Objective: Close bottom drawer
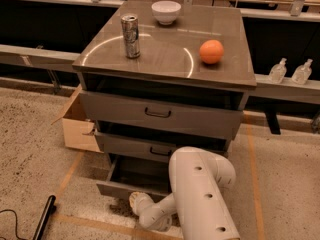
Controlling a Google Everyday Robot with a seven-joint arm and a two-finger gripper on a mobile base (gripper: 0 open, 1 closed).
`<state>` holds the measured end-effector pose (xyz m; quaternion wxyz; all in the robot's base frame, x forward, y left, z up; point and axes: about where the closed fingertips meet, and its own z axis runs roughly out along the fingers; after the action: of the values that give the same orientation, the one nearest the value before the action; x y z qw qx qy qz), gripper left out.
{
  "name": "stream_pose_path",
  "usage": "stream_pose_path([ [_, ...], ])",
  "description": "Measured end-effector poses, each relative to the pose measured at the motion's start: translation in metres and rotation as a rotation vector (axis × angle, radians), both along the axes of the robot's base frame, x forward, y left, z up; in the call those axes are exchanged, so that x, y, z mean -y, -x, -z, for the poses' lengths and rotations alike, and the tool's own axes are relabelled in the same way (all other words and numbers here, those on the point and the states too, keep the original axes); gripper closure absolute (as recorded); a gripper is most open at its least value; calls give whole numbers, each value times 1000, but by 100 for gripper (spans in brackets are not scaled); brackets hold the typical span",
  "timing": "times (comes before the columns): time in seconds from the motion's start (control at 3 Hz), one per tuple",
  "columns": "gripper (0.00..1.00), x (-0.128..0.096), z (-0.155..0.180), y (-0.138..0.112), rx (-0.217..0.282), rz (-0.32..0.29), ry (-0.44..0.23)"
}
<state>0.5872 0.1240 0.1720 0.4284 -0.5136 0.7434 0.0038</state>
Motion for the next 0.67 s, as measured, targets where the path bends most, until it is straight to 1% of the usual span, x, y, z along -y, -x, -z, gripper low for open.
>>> stream_pose_path([
  [0.33, 100, -13, 1, -35, 59, -13, 10],
  [0.67, 100, -17, -5, -65, 117, -15, 32],
])
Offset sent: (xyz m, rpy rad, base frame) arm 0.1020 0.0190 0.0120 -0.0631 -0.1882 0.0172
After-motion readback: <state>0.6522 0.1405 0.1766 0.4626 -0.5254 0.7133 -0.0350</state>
